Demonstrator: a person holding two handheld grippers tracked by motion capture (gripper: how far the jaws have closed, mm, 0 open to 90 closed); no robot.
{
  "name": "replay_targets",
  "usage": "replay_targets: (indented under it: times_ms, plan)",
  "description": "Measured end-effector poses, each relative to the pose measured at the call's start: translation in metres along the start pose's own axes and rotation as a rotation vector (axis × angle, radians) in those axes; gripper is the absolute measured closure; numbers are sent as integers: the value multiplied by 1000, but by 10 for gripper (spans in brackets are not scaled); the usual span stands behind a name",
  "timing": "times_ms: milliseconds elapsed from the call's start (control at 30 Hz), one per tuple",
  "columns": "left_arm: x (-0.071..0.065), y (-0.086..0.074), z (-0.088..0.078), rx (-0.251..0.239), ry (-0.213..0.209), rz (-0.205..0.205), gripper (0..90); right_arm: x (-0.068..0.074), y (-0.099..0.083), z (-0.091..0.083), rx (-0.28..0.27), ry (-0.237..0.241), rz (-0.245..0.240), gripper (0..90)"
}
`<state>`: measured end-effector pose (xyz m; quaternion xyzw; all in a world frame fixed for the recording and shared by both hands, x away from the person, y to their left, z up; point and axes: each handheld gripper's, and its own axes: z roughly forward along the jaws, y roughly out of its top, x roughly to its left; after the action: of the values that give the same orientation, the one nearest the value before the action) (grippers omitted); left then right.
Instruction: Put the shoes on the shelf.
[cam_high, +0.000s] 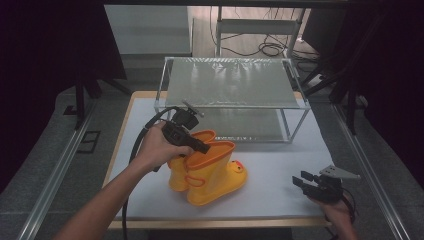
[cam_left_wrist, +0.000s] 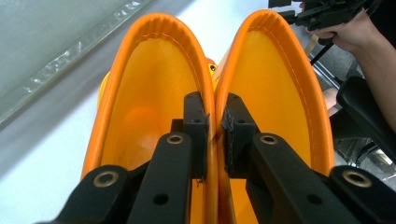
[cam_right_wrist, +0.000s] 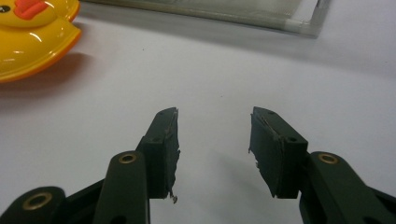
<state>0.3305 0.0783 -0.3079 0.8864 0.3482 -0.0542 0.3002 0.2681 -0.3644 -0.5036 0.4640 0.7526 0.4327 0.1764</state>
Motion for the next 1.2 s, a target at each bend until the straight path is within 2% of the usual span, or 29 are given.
replay_targets:
  times_ms: [400, 867, 1067, 1200]
  plan:
    - [-8, 16, -10, -6, -10, 35, 823, -2, 0, -1, -2, -2, 6, 517]
    - [-22, 38, -27, -39, -8, 104, 824, -4, 0, -3, -8, -4, 10, 518]
    - [-31, 54, -42, -61, -13, 130, 825, -5, 0, -4, -10, -3, 14, 519]
    - [-36, 63, -54, -90, -19, 130, 825, -5, 0, -4, -13, -4, 18, 521]
